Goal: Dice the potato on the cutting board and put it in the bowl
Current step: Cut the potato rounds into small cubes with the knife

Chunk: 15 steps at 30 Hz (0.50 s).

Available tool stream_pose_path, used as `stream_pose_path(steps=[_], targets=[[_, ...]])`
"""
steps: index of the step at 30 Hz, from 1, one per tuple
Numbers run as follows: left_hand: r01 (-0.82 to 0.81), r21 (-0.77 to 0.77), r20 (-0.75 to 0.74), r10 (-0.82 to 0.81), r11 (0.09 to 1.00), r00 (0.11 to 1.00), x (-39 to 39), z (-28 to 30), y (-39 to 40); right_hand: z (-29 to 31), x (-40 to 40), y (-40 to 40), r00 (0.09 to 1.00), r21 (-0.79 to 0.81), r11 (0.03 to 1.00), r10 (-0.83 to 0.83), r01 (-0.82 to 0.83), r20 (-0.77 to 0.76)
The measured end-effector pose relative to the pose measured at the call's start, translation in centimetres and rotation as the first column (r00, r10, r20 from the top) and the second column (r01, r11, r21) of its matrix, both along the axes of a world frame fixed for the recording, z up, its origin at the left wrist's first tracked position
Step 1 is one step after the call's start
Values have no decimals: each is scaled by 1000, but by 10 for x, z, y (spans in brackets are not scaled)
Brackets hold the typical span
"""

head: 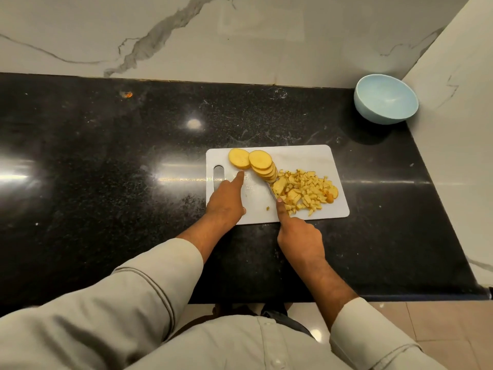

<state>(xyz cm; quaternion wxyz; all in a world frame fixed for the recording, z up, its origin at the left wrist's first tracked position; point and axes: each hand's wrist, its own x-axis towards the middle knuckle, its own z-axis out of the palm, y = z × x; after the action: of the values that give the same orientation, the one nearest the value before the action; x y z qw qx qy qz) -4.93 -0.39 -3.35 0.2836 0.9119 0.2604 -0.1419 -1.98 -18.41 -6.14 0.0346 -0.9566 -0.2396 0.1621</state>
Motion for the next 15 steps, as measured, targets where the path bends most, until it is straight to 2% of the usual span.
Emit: stream_pose_path(steps=[2,5,8,10,13,15], targets=[[-3,20,-13,4,1000,1000,7,5,5,0,6,-6,999,-14,999,33,-33,15],[-52,61,142,43,997,989,25,10,18,0,14,-13,994,-44,994,102,-100,46],[-31,213,264,-27,977,964,49,14,32,1,21,-16,985,-40,986,166,-164,55],[22,246,181,-68,969,981,64,16,42,2,24,-15,976,-19,977,212,-212,46],[186,237,-70,-174,954,982,78,18,55,4,27,-13,956,17,956,291,-292,38],[215,241,-98,-197,947,976,81,19,57,6,26,-10,947,10,948,319,-319,29]])
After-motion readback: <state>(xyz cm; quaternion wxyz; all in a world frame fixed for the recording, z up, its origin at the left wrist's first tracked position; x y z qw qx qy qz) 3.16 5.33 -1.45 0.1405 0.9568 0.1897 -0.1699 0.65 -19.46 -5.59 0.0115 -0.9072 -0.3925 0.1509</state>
